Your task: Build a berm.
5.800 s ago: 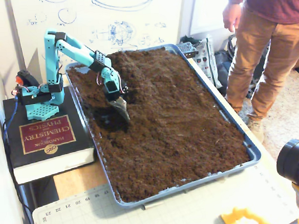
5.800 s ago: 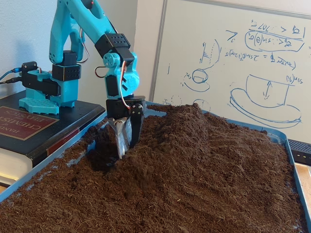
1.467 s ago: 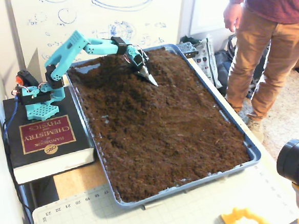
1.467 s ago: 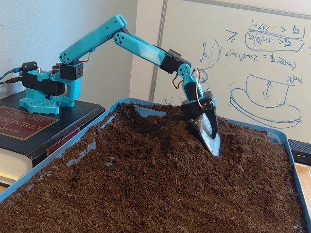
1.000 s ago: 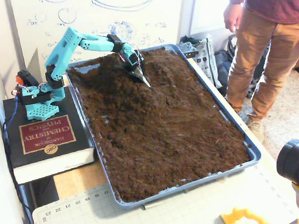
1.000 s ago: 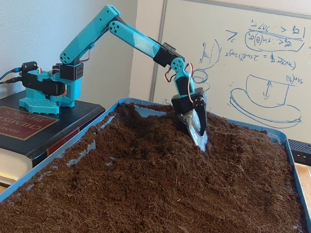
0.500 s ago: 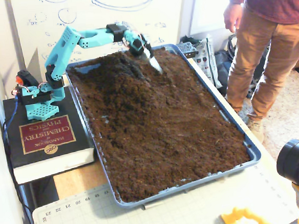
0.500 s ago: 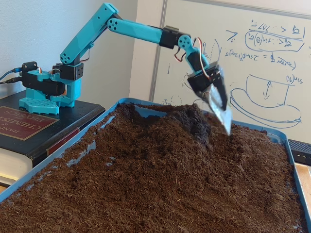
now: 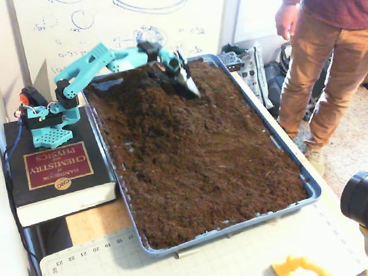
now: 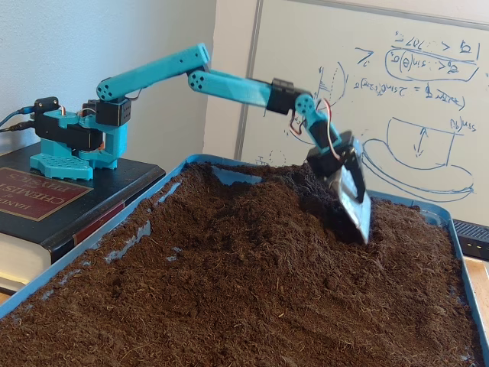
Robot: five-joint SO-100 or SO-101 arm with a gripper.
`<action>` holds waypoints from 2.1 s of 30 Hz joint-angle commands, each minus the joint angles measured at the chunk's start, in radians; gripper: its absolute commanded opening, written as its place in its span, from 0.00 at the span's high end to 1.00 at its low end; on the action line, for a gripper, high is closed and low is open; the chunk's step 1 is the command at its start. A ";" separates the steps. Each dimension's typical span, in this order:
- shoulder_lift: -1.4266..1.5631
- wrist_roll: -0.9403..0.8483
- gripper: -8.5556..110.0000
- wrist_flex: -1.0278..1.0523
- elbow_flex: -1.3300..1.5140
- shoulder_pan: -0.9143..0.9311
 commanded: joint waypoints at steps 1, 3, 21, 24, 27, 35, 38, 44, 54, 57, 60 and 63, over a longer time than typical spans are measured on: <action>0.029 0.000 0.93 -0.026 -0.124 -0.006; 0.006 0.000 0.93 -0.026 -0.118 -0.006; 0.089 -0.003 0.93 -0.025 0.270 -0.017; 0.133 -0.003 0.93 -0.025 0.328 -0.017; 0.179 -0.005 0.93 -0.021 0.388 -0.017; 0.350 -0.005 0.93 -0.023 0.621 -0.017; 0.400 -0.005 0.93 -0.025 0.680 -0.017; 0.486 -0.002 0.93 -0.020 0.742 -0.017; 0.653 0.020 0.93 -0.026 0.663 -0.015; 0.647 0.055 0.93 -0.015 0.584 -0.023; 0.594 0.123 0.93 -0.015 0.511 -0.067; 0.534 0.181 0.93 -0.015 0.428 -0.112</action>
